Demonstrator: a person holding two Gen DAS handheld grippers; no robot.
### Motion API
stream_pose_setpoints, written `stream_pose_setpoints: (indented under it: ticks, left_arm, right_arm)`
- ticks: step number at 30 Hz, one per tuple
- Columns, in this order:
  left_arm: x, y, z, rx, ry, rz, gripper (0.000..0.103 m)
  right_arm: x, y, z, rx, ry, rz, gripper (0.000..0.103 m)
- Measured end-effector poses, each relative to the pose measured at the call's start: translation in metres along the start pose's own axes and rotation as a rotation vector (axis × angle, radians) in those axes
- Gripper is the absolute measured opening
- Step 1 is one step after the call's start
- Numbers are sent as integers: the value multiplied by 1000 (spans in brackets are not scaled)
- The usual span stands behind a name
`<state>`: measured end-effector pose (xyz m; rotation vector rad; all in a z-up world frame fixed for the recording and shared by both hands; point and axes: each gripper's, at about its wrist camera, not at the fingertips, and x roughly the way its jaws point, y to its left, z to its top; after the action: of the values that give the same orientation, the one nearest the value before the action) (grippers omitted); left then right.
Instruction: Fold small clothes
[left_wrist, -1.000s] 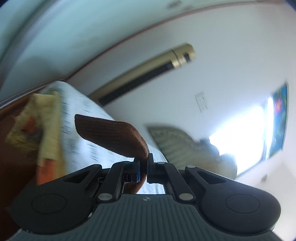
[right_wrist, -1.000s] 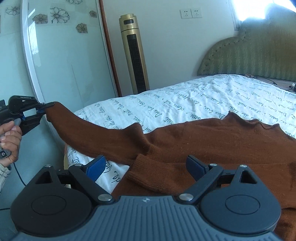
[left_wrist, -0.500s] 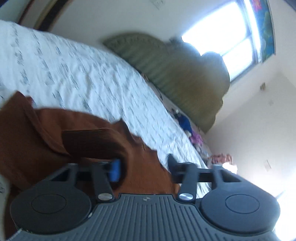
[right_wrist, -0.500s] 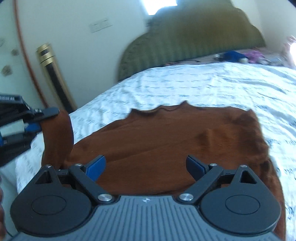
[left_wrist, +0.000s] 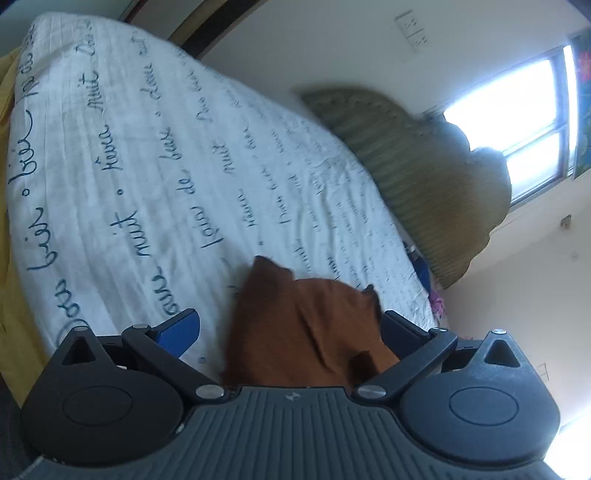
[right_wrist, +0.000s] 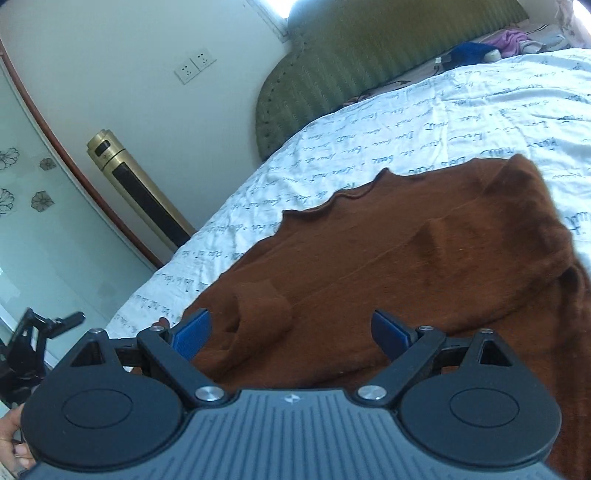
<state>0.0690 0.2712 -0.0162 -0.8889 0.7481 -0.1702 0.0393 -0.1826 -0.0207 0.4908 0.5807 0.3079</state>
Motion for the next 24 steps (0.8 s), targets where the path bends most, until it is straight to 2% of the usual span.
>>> stream_pose_setpoints:
  ticks: [2,4,5,7,8,9,10,11,12,13,14,15,17,19,22,24]
  left_arm:
    - [8,17,6,-63,55,-20,102]
    - [19,20,5,-44,127,-39,102]
    - [20,22,2,-50,120,-30,100]
    - [19,17,-4,-13,107,-40,98]
    - [19,14,-6,1,111,-51,87]
    - [20,13,-9,1,118,-61,82]
    - [23,13,-12,-3,141,-69,72]
    - [27,13,-15,-12,160,-72,65]
    - [30,15,-17,-18,168,-65,63]
    - [31,15,-18,-8,172,-62,58]
    - [31,14,-19,8,172,-62,53]
    - [30,14,-20,18,169,-63,50]
    - [31,14,-21,13,171,-75,36]
    - [31,15,-22,-3,177,-90,31]
    - [29,12,-27,-11,187,-115,31]
    - [27,9,-33,-7,200,-134,31]
  right_arm:
    - [16,41,1,-283,-2,-92,94]
    - [35,77,-1,-507,20,-93,93]
    - [46,92,-1,-597,36,-109,93]
    - [69,119,-7,-784,50,-159,78]
    - [81,128,-10,-849,66,-187,56]
    - [93,134,-12,-891,89,-208,40]
    - [113,136,-14,-921,132,-251,37]
    - [129,134,-15,-932,176,-280,38]
    - [143,130,-15,-929,222,-293,34]
    - [148,125,-15,-917,250,-285,24]
    - [147,122,-12,-896,250,-269,9]
    - [140,120,-7,-860,224,-242,9]
    - [119,117,12,-766,160,-202,9]
    - [101,115,34,-695,93,-156,9]
    - [65,96,69,-554,-7,-69,9]
    - [41,74,78,-482,-52,-68,9]
